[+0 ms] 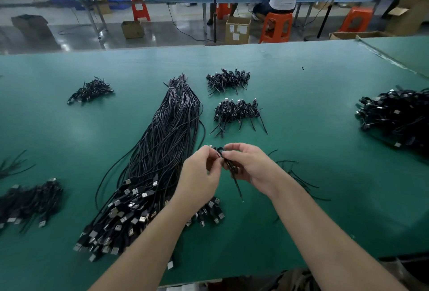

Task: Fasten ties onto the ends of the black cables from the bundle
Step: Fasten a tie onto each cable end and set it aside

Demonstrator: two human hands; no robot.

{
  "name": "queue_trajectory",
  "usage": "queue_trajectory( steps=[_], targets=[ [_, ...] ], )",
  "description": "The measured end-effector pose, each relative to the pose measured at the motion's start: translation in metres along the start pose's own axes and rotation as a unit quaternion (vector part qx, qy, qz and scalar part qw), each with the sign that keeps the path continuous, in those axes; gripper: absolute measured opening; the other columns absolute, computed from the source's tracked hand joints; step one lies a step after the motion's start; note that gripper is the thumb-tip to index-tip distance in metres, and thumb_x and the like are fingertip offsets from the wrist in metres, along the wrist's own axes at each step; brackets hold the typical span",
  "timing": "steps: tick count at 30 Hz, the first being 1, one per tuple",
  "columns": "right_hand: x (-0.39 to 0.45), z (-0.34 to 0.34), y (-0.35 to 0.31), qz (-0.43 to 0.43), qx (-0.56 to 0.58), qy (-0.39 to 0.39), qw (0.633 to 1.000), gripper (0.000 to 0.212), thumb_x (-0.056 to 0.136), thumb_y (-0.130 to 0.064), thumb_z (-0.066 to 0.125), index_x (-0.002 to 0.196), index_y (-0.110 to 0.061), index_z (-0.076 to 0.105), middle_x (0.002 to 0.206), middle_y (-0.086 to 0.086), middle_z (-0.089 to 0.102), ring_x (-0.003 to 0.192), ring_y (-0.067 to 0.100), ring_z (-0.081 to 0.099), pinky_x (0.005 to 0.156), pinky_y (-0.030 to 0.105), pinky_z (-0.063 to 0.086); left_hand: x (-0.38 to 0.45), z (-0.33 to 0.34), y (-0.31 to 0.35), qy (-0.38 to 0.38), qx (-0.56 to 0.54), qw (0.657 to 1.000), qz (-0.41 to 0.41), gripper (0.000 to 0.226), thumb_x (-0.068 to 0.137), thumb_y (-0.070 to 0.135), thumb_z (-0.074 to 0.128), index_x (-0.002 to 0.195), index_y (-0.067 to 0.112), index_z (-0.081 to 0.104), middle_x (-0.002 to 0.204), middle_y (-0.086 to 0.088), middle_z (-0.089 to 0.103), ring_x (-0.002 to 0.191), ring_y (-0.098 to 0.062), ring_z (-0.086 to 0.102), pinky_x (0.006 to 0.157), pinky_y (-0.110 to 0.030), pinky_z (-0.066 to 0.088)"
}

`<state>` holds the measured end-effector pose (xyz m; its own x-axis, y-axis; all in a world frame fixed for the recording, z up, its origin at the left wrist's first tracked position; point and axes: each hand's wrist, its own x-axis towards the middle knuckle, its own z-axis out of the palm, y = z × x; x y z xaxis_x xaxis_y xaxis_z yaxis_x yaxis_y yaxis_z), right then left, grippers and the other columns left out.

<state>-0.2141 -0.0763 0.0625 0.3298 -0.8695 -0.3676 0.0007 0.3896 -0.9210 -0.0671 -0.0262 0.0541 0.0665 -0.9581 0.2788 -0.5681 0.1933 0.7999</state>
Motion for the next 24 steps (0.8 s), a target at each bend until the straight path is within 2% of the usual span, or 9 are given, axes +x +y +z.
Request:
queue_trajectory(
  steps=[3, 5, 7, 10, 14, 18, 20, 22, 24],
  targets=[
    [-0.003, -0.005, 0.0, 0.04, 0.032, -0.043, 0.998, 0.012, 0.098, -0.009, 0.06, 0.108, -0.015, 0.06, 0.07, 0.001, 0.065, 0.058, 0.008, 0.057, 0.052, 0.023, 0.042, -0.002, -0.002, -0.002, 0.024, 0.188, 0.963, 0.193, 0.011, 0.093, 0.006, 0.064, 0.084, 0.01, 0.061, 0.078, 0.0, 0.062, 0.069, -0.02, 0.047, 0.073, -0.031, 0.035],
    [-0.003, -0.009, 0.001, 0.052, 0.028, -0.063, 0.996, 0.009, 0.099, -0.009, 0.056, 0.099, -0.014, 0.064, 0.07, 0.003, 0.062, 0.057, 0.01, 0.053, 0.051, 0.023, 0.041, -0.002, -0.001, -0.005, 0.023, 0.246, 0.934, 0.258, 0.01, 0.092, 0.006, 0.064, 0.083, 0.008, 0.061, 0.076, -0.002, 0.06, 0.065, -0.025, 0.048, 0.076, -0.033, 0.035],
    [-0.003, -0.011, 0.001, 0.051, 0.021, -0.062, 0.997, 0.016, 0.102, -0.011, 0.055, 0.097, -0.011, 0.07, 0.074, 0.007, 0.064, 0.062, 0.013, 0.054, 0.057, 0.026, 0.042, -0.004, -0.001, -0.003, 0.001, 0.209, 0.956, 0.205, 0.009, 0.095, 0.009, 0.064, 0.086, 0.01, 0.062, 0.078, 0.002, 0.061, 0.068, -0.023, 0.049, 0.076, -0.03, 0.036],
    [-0.005, -0.015, 0.001, 0.012, 0.023, -0.079, 0.997, 0.019, 0.102, -0.007, 0.053, 0.109, -0.008, 0.071, 0.085, 0.008, 0.073, 0.068, 0.012, 0.064, 0.063, 0.025, 0.053, 0.0, -0.003, -0.001, -0.023, 0.052, 0.998, -0.017, 0.009, 0.097, 0.015, 0.063, 0.089, 0.014, 0.064, 0.076, 0.009, 0.065, 0.069, -0.015, 0.058, 0.069, -0.026, 0.046],
    [-0.009, -0.015, 0.006, -0.081, -0.096, -0.065, 0.99, 0.029, 0.092, -0.001, 0.068, 0.117, -0.015, 0.069, 0.09, 0.002, 0.071, 0.079, 0.01, 0.063, 0.077, 0.026, 0.056, 0.01, -0.006, 0.0, 0.001, -0.158, 0.962, -0.225, 0.014, 0.097, 0.012, 0.064, 0.085, 0.007, 0.069, 0.058, 0.003, 0.06, 0.051, -0.008, 0.05, 0.049, -0.016, 0.04],
    [-0.008, -0.008, 0.005, -0.148, -0.198, 0.015, 0.969, 0.018, 0.088, -0.018, 0.077, 0.106, -0.018, 0.075, 0.096, 0.009, 0.069, 0.075, 0.009, 0.056, 0.07, 0.023, 0.048, 0.006, -0.003, 0.002, -0.029, -0.203, 0.948, -0.243, 0.015, 0.097, 0.012, 0.064, 0.088, 0.001, 0.07, 0.053, 0.009, 0.059, 0.048, -0.005, 0.046, 0.049, -0.011, 0.038],
    [-0.006, -0.009, 0.005, -0.177, -0.258, 0.054, 0.948, 0.015, 0.087, -0.028, 0.077, 0.101, -0.025, 0.077, 0.101, -0.004, 0.067, 0.078, 0.002, 0.057, 0.07, 0.015, 0.046, 0.006, -0.003, 0.001, -0.036, -0.201, 0.951, -0.232, 0.016, 0.097, 0.014, 0.065, 0.087, 0.002, 0.069, 0.053, 0.009, 0.057, 0.048, -0.004, 0.046, 0.049, -0.011, 0.038],
    [-0.006, -0.01, 0.006, -0.173, -0.248, 0.032, 0.953, 0.009, 0.092, -0.028, 0.072, 0.098, -0.023, 0.077, 0.085, -0.016, 0.07, 0.067, -0.001, 0.057, 0.066, 0.015, 0.044, 0.006, -0.005, -0.001, -0.048, -0.188, 0.959, -0.205, 0.014, 0.096, 0.015, 0.067, 0.087, 0.005, 0.069, 0.056, 0.007, 0.058, 0.051, -0.005, 0.048, 0.051, -0.014, 0.04],
    [-0.006, -0.011, 0.008, -0.156, -0.257, 0.015, 0.954, 0.017, 0.097, -0.028, 0.066, 0.092, -0.014, 0.076, 0.067, -0.006, 0.059, 0.058, 0.012, 0.046, 0.062, 0.026, 0.038, 0.007, -0.008, -0.004, -0.063, -0.136, 0.978, -0.145, 0.011, 0.095, 0.014, 0.067, 0.086, 0.01, 0.068, 0.061, 0.005, 0.059, 0.055, -0.006, 0.049, 0.054, -0.018, 0.042]
  ],
)
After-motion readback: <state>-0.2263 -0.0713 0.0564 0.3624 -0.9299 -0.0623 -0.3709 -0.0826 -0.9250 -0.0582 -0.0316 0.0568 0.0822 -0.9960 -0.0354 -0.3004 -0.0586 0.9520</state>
